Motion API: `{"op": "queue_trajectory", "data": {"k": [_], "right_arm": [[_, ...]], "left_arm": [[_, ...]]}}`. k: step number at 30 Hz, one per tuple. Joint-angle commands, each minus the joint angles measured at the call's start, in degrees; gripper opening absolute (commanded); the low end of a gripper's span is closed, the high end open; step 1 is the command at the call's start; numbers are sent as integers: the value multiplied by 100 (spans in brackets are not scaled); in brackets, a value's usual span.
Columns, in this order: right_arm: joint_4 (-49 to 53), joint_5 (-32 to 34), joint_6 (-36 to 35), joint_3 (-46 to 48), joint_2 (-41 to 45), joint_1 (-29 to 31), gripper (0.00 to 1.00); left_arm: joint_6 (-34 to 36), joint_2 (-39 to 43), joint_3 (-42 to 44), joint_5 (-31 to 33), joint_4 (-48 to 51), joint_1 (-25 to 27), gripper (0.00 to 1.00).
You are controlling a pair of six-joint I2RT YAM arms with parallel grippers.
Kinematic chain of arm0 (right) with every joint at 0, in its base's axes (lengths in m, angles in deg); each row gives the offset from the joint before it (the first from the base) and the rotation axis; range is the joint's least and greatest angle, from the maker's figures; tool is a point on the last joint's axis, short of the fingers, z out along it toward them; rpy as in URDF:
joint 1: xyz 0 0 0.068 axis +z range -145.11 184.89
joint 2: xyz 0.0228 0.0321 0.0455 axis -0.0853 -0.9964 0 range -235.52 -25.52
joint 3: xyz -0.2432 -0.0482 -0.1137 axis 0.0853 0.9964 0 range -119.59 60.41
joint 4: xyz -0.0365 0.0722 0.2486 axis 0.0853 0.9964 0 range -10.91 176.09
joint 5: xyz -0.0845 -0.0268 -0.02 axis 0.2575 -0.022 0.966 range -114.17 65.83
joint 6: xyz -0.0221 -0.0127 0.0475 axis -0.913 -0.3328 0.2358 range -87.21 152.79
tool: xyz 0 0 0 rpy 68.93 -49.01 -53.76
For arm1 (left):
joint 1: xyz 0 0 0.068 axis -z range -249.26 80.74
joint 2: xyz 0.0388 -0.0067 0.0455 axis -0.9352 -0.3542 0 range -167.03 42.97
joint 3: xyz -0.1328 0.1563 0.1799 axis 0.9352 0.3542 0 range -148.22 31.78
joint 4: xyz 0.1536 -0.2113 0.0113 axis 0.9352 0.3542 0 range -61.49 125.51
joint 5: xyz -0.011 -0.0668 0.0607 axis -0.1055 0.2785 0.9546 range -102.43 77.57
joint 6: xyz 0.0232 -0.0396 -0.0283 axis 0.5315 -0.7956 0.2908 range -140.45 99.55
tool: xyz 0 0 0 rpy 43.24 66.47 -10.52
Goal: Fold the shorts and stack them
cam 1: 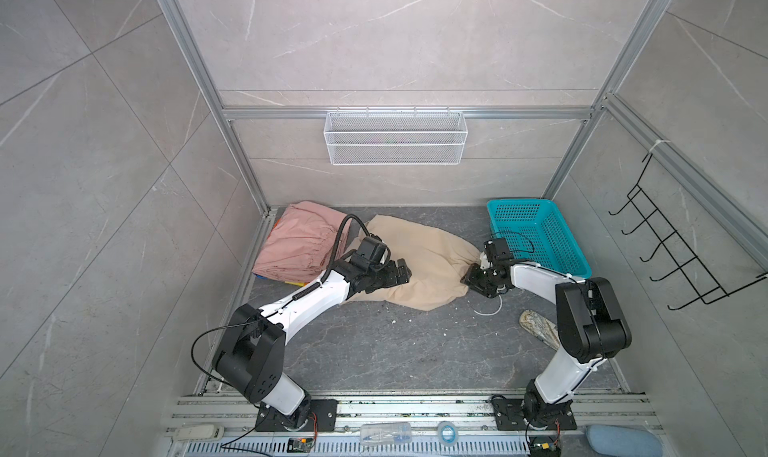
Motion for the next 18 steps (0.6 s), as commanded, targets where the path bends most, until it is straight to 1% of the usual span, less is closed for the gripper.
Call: {"op": "queue_trajectory", "data": {"k": [1, 3, 6, 7, 9, 11, 12, 14, 16, 18], "right_arm": [[403, 158, -366, -605, 431, 15, 10], [819, 402, -470, -1083, 732, 13, 5], [1311, 843, -570, -1931, 1112, 137, 4], [1527, 1158, -670, -2321, 1205, 303, 4], [1900, 1920, -1040, -3083, 1266, 855, 3], [2293, 2649, -1445, -3802, 1095, 1558, 3], [2500, 2831, -1492, -4060, 913, 1810, 3], [2751, 3101, -1502, -4181, 541, 2297, 5], [2744, 3305, -1375, -3947, 217, 2701, 7], [2702, 3027, -1102, -3683, -92, 2982, 12]], "left_arm": [[197, -220, -598, -236, -76, -75, 100], [332, -397, -1053, -484, 126, -215, 100], [226, -475, -1521, -1117, 72, -660, 100], [162, -437, -1616, -1300, 11, -854, 100], [140, -309, -1737, -1435, -5, -1160, 100], [201, -147, -1791, -1506, 54, -1437, 100], [222, -64, -1790, -1548, 93, -1549, 100], [249, 162, -1647, -1586, 147, -1834, 100], [165, 415, -1353, -1671, 105, -2150, 100], [110, 638, -1027, -1719, 78, -2413, 100]]}}
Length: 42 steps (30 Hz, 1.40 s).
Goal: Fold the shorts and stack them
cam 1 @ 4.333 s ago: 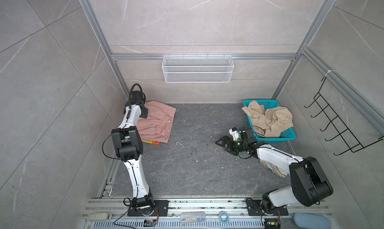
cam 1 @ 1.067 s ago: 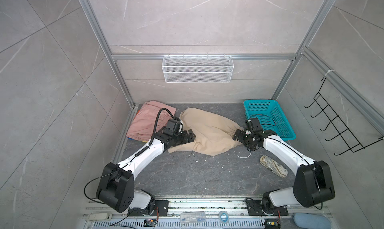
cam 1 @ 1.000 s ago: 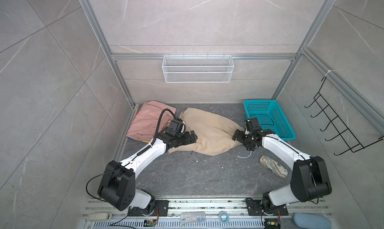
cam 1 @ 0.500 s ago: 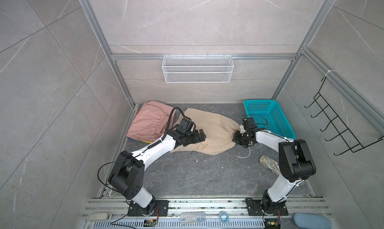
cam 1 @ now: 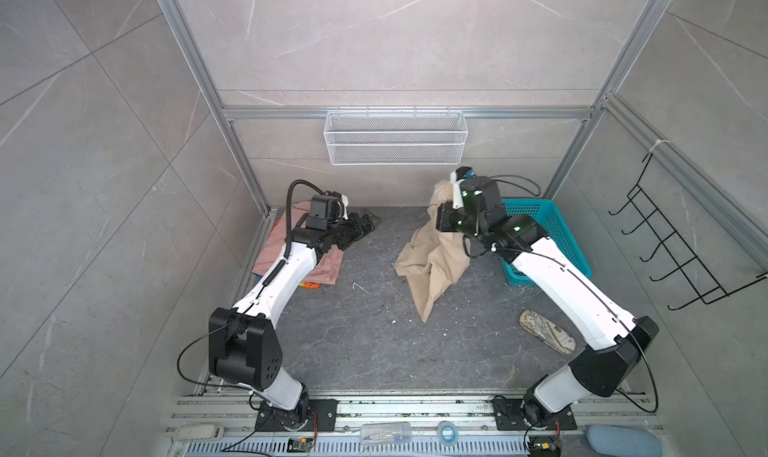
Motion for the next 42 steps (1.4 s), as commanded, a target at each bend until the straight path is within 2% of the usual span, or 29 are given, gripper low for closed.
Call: {"op": "queue_trajectory", "data": {"k": [1, 4, 8, 10, 13, 16, 18, 23, 28, 31, 33, 35, 37, 40, 42], "right_arm": [[690, 107, 207, 591, -892, 345, 21], [611, -416, 345, 723, -1167, 661, 49], [480, -609, 353, 1024, -860, 642, 75], [579, -573, 287, 1111, -539, 420, 87], [699, -516, 180, 1299, -141, -178, 99], [704, -834, 123, 1380, -163, -883, 99], [708, -993, 41, 1286, -441, -1141, 99], [638, -1246, -68, 819, -1487, -1505, 99], [842, -1503, -149, 54, -2576, -1660, 99], [772, -1853, -192, -38, -2866, -1667, 92], [647, -2071, -232, 49, -2913, -1659, 82], [573, -2237, -271, 152, -2886, -1665, 64], [495, -2344, -313, 291, -2777, -1663, 40], [440, -2438, -365, 500, -2516, -1662, 16], [313, -2468, -376, 750, -2207, -1665, 5]], "left_arm": [[-2, 545, 405, -370, 42, -353, 100], [207, 651, 563, -424, 310, -447, 100], [409, 651, 682, -490, 536, -441, 100], [425, 660, 813, -507, 527, -435, 100], [332, 644, 1063, -523, 407, -408, 100], [144, 566, 1305, -569, 124, -240, 100], [-23, 440, 1387, -581, -66, -40, 100], [-508, 30, 1377, -833, -561, 407, 100], [-556, -165, 1248, -855, -512, 573, 100], [-481, -208, 1226, -815, -387, 573, 100], [-462, -251, 1216, -790, -344, 573, 100], [-462, -314, 1187, -789, -347, 573, 100], [-460, -412, 1125, -789, -369, 573, 100], [-484, -547, 1002, -789, -382, 575, 100], [-506, -643, 917, -802, -409, 565, 100]]}}
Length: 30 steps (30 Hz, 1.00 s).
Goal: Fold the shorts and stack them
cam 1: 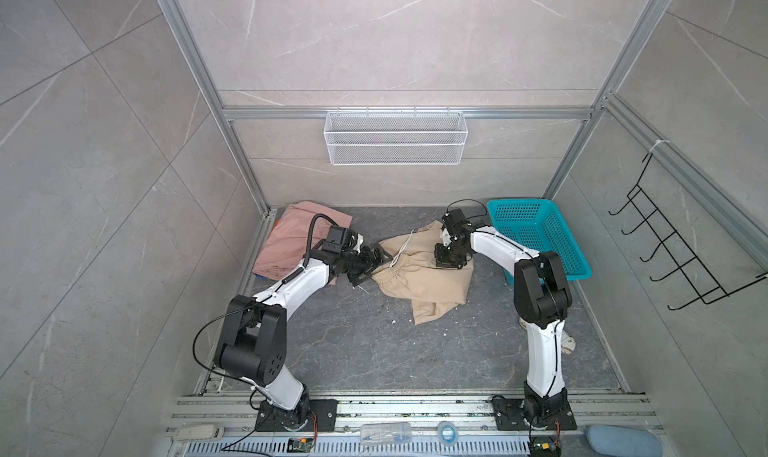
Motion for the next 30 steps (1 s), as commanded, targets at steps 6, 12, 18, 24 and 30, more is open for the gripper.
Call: {"op": "queue_trajectory", "data": {"k": [6, 12, 18, 24, 30], "right_arm": [[-189, -309, -60, 752, 1299, 23, 0], [30, 26, -323, 342, 1004, 20, 45], [334, -191, -821, -868, -113, 19, 89], [508, -502, -984, -1690, -962, 106, 99], [680, -299, -1304, -1828, -1261, 499, 82]], "left_arm": [[-6, -358, -531, -68, 26, -39, 100], [-14, -417, -462, -59, 17, -23, 100], [47, -226, -258, -33, 89, -17, 100], [135, -171, -117, -37, 182, -21, 100], [179, -256, -125, -35, 172, -21, 100]]}}
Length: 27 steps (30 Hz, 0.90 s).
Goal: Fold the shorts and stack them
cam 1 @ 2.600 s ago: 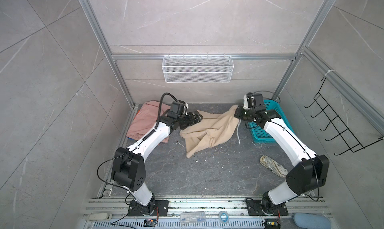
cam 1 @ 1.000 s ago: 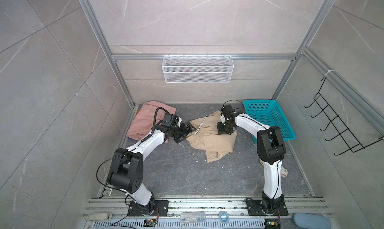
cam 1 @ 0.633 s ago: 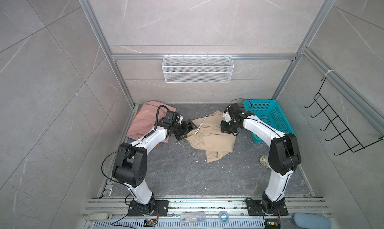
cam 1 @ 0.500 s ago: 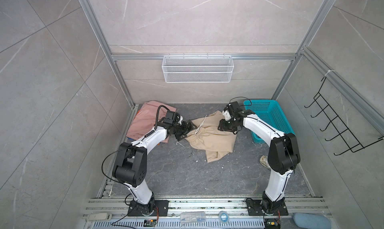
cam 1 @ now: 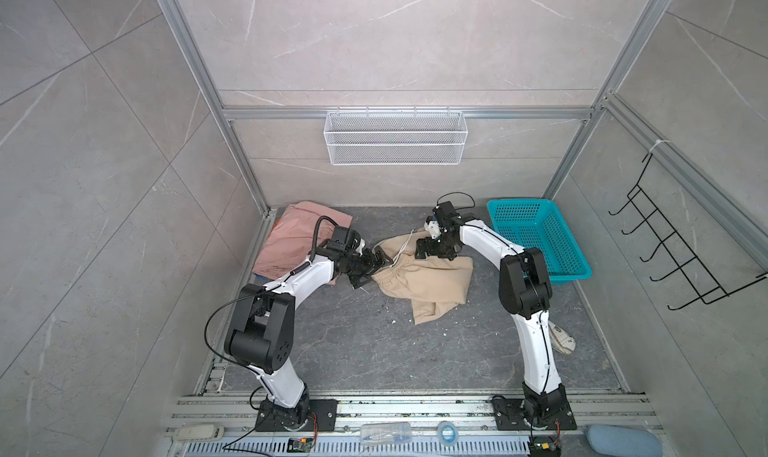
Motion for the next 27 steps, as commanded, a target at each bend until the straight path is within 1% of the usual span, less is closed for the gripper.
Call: {"op": "queue_trajectory", "data": {"k": [1, 4, 7, 10, 11, 14, 17, 20, 23, 26, 27], "right_arm": [[347, 139, -266, -175, -133, 304, 76], [321, 215, -258, -87, -104, 377, 54], [302, 287, -130, -39, 38, 378, 29], [256, 282, 11, -38, 286, 378, 6], [288, 298, 52, -104, 357, 380, 1], [605, 478, 178, -554, 610, 344, 0], [791, 554, 270, -873, 1126, 333, 0], [808, 599, 451, -688, 1840, 380, 0], [549, 661, 628, 294, 2598, 671, 0], [-40, 517, 1001, 1737, 3166, 1181, 0], [-296, 430, 1192, 2247, 3275, 1364, 4]], "left_arm": [[127, 114, -36, -63, -16, -12, 100], [121, 51, -59, -82, -38, -10, 100], [132, 44, -75, -76, -43, -12, 100], [166, 21, -78, -68, -41, -19, 100], [175, -1, -109, -68, -27, -29, 100], [234, -126, -306, -110, 60, -69, 100], [297, -251, -663, -140, 192, -157, 100], [299, -370, -969, -211, 217, -260, 100], [298, -484, -1154, -296, 217, -410, 100], [290, -633, -1236, -344, 225, -621, 100], [285, -688, -1268, -394, 233, -686, 100]]}}
